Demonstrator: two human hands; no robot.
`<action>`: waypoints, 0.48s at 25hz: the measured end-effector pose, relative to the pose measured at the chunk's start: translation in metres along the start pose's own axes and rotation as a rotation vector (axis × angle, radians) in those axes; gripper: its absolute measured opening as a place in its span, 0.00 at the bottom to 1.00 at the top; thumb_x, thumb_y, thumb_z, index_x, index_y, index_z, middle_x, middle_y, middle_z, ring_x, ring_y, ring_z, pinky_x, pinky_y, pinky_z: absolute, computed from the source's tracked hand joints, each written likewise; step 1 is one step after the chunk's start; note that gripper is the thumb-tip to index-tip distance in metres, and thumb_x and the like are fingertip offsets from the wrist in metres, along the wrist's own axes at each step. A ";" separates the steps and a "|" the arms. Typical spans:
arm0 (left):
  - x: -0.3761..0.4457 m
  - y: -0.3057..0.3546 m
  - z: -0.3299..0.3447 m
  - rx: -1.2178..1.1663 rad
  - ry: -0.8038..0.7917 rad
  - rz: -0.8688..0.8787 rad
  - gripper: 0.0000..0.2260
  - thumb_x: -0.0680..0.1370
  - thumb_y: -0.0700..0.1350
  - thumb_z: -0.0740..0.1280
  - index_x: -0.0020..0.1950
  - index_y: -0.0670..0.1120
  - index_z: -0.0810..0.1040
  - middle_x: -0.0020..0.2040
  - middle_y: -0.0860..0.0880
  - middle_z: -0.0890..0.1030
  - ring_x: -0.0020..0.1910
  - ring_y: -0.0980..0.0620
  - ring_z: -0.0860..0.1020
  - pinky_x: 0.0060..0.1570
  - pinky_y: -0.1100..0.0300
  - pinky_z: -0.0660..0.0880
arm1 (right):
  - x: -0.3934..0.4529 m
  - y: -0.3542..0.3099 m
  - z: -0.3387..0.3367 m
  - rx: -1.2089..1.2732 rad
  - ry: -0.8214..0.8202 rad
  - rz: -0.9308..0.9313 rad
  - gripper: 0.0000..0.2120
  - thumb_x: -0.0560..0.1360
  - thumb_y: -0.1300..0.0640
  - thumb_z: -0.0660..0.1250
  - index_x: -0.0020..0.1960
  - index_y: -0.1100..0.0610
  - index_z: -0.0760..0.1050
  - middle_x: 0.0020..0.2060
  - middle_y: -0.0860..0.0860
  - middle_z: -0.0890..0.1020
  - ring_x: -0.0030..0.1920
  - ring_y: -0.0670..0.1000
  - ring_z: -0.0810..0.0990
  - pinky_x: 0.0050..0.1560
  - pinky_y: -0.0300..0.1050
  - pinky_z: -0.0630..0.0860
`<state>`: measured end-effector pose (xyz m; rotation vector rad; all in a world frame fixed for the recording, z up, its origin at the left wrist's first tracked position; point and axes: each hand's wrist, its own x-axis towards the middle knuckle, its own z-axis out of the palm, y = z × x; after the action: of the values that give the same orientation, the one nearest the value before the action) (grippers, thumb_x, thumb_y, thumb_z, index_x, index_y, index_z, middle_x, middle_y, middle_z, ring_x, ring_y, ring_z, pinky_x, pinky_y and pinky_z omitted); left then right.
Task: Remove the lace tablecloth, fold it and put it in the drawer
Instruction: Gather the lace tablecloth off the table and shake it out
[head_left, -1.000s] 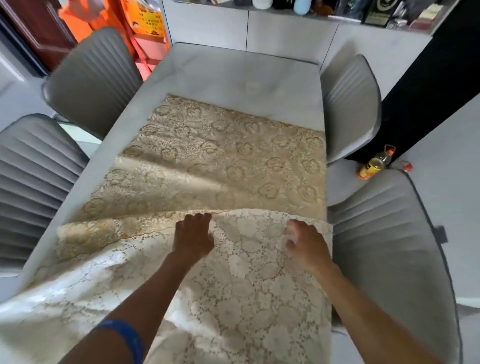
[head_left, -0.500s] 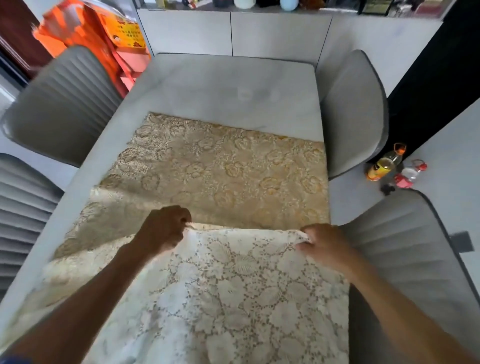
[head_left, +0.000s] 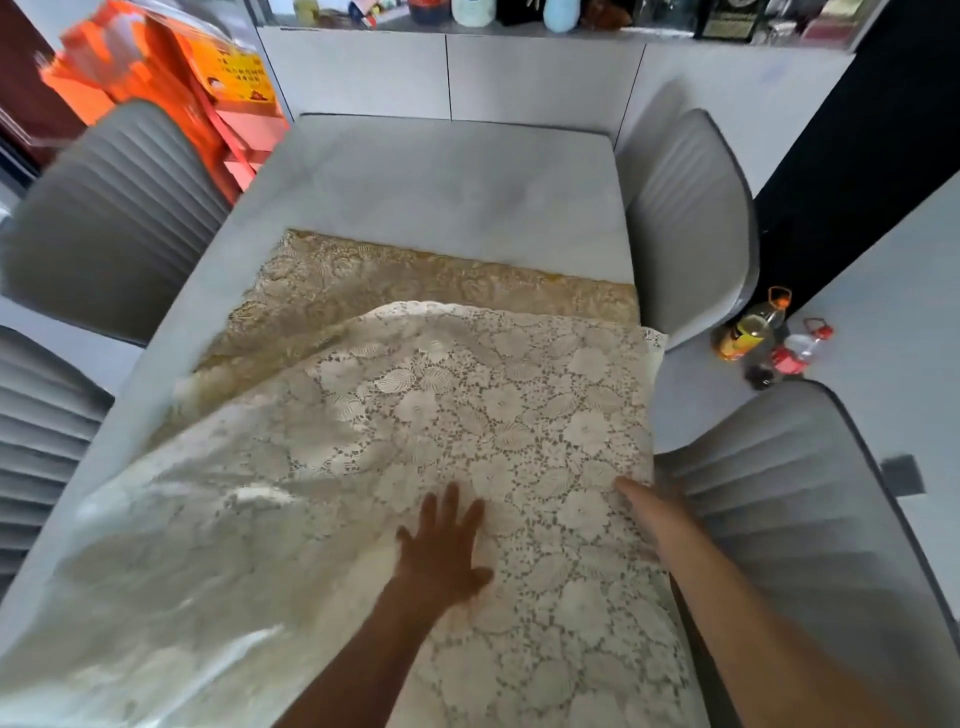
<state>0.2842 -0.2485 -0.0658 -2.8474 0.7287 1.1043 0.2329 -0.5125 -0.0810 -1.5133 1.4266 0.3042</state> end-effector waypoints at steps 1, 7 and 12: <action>-0.004 -0.005 0.013 0.017 0.007 0.017 0.40 0.77 0.62 0.63 0.79 0.57 0.40 0.80 0.48 0.35 0.79 0.40 0.38 0.73 0.34 0.56 | 0.005 0.010 -0.001 0.070 -0.031 0.068 0.19 0.73 0.46 0.73 0.57 0.57 0.79 0.52 0.54 0.83 0.42 0.51 0.79 0.44 0.51 0.82; -0.027 -0.011 0.045 0.004 0.096 0.035 0.41 0.76 0.65 0.61 0.78 0.60 0.35 0.77 0.50 0.30 0.78 0.43 0.35 0.74 0.36 0.53 | 0.008 0.040 -0.007 0.144 0.108 -0.059 0.17 0.75 0.52 0.72 0.57 0.63 0.80 0.50 0.60 0.85 0.43 0.58 0.83 0.40 0.53 0.81; -0.061 0.005 0.058 -0.081 0.025 0.031 0.39 0.77 0.57 0.66 0.80 0.58 0.44 0.80 0.51 0.34 0.79 0.44 0.38 0.72 0.41 0.65 | -0.040 0.045 -0.012 -0.349 0.378 -0.335 0.11 0.81 0.54 0.62 0.56 0.60 0.77 0.51 0.58 0.83 0.43 0.57 0.79 0.36 0.43 0.71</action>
<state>0.2057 -0.2178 -0.0693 -2.9319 0.7493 1.1304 0.1784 -0.4891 -0.0668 -2.1512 1.4217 0.0609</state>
